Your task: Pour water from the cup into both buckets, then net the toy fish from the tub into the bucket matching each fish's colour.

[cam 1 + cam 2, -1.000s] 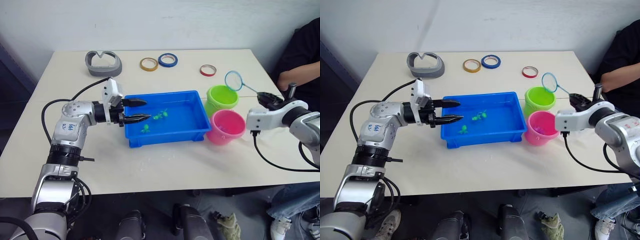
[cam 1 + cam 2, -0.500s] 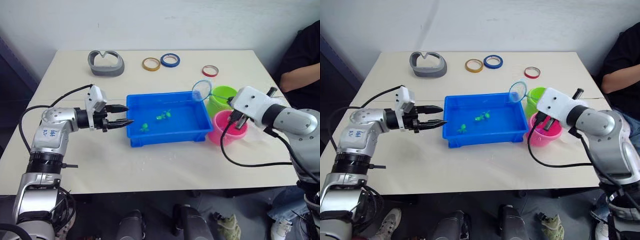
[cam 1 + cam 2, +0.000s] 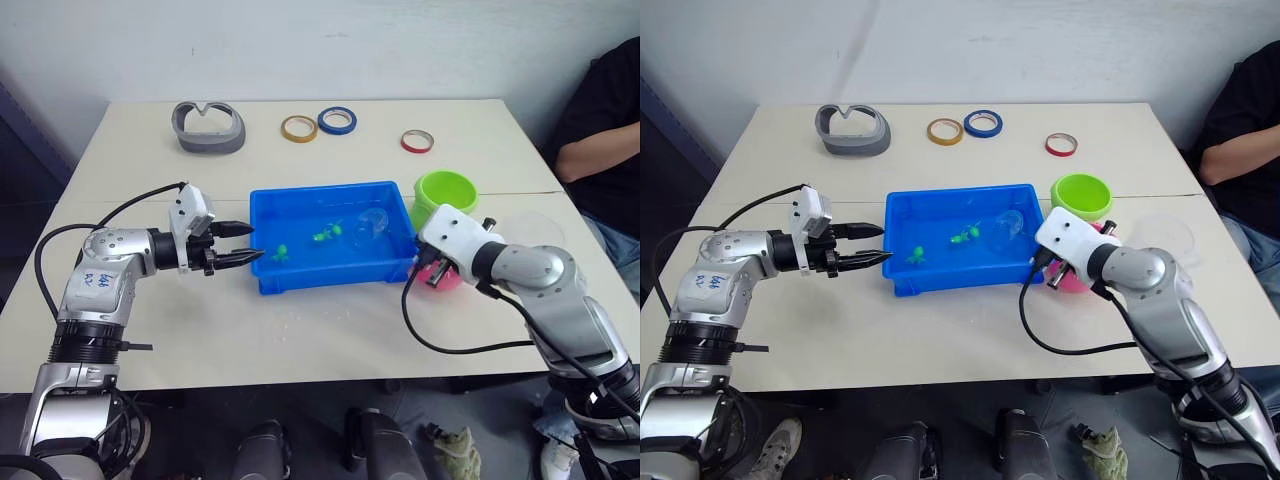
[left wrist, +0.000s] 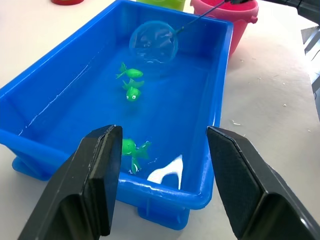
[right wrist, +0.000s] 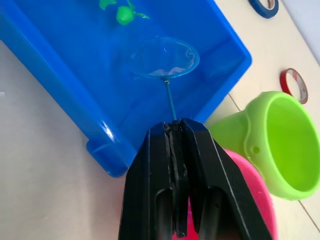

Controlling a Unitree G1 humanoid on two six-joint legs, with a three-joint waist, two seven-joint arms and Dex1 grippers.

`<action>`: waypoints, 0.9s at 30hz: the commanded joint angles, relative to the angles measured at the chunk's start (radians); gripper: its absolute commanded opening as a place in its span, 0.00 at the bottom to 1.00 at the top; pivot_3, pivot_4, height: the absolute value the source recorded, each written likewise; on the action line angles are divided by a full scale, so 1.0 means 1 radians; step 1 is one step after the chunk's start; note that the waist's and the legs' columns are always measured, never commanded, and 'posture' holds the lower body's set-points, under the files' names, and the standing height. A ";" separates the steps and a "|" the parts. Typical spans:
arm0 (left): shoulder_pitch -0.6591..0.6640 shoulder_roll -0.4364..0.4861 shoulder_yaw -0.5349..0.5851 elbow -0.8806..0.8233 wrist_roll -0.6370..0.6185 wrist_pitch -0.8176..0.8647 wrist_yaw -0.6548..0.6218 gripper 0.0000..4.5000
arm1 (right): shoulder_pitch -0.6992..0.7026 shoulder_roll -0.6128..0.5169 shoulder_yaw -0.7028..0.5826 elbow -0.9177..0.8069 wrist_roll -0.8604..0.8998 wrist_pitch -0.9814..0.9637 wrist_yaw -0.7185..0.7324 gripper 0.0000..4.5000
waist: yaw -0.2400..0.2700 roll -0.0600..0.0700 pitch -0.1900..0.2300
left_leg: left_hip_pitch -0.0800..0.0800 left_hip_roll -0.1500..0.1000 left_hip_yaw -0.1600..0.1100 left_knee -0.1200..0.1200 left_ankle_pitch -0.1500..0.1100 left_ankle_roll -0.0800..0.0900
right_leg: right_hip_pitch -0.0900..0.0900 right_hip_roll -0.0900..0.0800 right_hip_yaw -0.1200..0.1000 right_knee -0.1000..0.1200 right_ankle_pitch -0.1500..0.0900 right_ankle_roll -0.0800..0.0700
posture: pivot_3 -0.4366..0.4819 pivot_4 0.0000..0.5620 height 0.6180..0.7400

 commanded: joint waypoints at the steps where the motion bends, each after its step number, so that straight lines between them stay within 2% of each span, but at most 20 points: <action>1: 0.004 0.014 0.024 -0.048 -0.012 0.002 0.008 0.66 | -0.029 0.023 0.013 0.016 -0.007 0.000 -0.032 0.00 | 0.000 0.000 0.000 | 0.000 0.000 0.000 0.000 0.000 0.000 | 0.000 0.000 0.000 0.000 0.000 0.000 | 0.48 0.27 0.78; 9: 0.006 0.020 0.032 -0.070 -0.018 0.015 0.011 0.66 | -0.055 0.095 0.033 0.075 0.011 0.000 -0.072 0.00 | -0.001 0.000 0.000 | 0.000 0.000 0.000 0.000 0.000 0.000 | 0.000 0.000 0.000 0.000 0.000 0.000 | 0.48 0.27 0.78; 27: 0.012 0.027 0.038 -0.091 -0.027 0.025 0.009 0.66 | -0.131 0.204 -0.090 0.026 0.173 0.176 -0.116 0.00 | -0.001 0.000 0.000 | 0.000 0.000 0.000 -0.001 0.000 0.000 | 0.000 -0.001 0.000 0.000 0.000 0.000 | 0.48 0.27 0.78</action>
